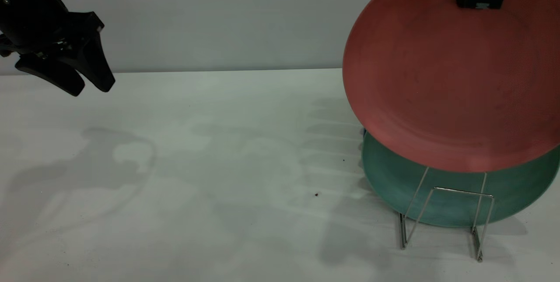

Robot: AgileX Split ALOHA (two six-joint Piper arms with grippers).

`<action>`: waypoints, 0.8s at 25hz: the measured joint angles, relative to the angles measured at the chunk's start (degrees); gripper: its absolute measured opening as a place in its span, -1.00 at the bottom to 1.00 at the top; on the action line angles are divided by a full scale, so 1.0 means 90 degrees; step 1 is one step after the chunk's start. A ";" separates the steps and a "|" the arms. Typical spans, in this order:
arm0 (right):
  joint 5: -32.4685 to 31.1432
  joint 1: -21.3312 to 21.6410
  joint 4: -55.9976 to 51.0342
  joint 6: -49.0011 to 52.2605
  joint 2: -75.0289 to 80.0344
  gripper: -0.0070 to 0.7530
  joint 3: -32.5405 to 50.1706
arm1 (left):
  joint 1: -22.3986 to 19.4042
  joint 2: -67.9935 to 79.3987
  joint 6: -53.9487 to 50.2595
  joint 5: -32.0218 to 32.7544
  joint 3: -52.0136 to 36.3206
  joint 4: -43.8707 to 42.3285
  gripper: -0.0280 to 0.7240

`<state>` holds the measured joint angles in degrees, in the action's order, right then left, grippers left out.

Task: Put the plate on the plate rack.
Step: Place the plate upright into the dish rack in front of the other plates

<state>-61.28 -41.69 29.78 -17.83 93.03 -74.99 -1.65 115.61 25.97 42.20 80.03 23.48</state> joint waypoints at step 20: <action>0.0550 0.0000 0.0341 0.0455 -0.0002 -0.78 0.0754 | 0.0000 0.0000 -0.0002 -0.0056 0.0000 0.0020 0.47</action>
<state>-56.33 -41.69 32.85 -13.73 93.01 -68.20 -1.65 115.61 25.95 41.70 80.03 23.66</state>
